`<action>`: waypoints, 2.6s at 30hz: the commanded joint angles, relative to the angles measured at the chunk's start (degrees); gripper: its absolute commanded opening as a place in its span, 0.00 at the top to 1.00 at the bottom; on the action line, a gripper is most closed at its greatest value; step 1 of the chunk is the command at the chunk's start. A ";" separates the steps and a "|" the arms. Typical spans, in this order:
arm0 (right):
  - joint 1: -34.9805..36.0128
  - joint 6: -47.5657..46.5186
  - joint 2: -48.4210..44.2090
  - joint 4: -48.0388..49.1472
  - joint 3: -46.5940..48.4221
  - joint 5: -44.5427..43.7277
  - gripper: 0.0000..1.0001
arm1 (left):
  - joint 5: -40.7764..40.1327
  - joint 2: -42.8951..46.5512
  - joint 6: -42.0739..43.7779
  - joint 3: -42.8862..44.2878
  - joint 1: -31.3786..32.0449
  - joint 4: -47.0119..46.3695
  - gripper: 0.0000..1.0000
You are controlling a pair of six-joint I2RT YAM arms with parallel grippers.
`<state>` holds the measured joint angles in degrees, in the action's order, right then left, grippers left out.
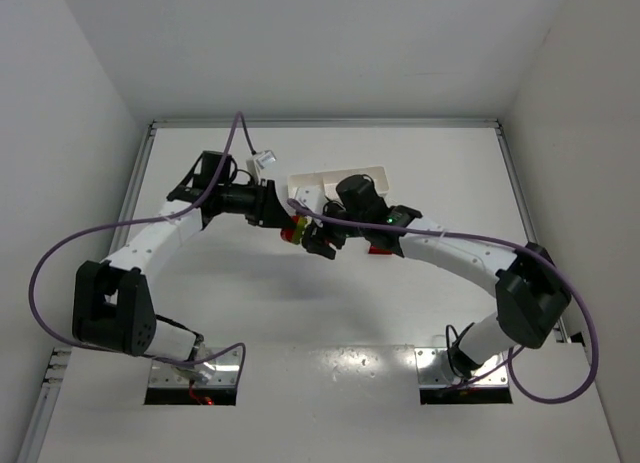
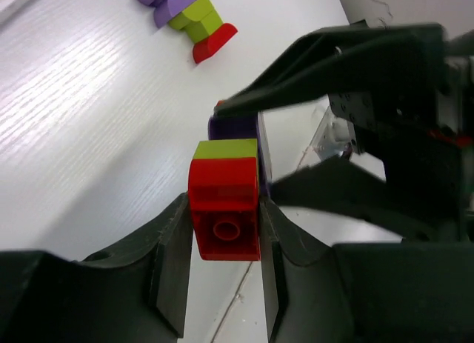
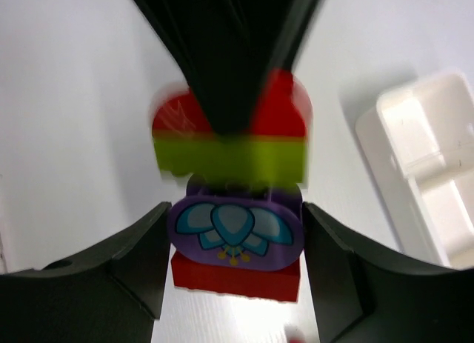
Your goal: Sort the legos into containers by color
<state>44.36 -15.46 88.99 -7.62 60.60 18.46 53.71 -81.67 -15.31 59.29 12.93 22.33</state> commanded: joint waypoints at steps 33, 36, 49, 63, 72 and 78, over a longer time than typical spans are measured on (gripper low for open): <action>-11.39 16.06 2.42 0.57 -1.28 13.07 0.44 | 1.99 2.22 4.51 -1.01 -3.35 -5.87 1.00; -11.40 19.50 1.80 4.26 1.97 23.18 0.35 | 9.64 1.69 3.10 -2.07 -3.35 -9.39 1.00; -12.54 19.49 4.88 0.83 4.62 36.37 0.25 | 10.45 0.11 2.65 -0.93 -4.40 -11.60 1.00; -13.07 45.87 10.58 31.17 5.40 46.66 0.25 | 26.35 -3.32 0.81 -0.93 -2.65 -16.88 1.00; -13.07 47.46 14.98 30.56 8.92 45.27 0.25 | 27.50 -3.85 1.34 0.13 -0.36 -16.88 1.00; -14.83 40.18 14.99 20.66 9.45 44.57 0.25 | 27.50 -3.85 0.81 0.65 -0.89 -16.88 1.00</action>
<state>30.17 30.35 104.95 14.50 67.59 64.99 76.29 -86.06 -14.37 57.93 11.94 7.05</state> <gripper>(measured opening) 0.753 0.401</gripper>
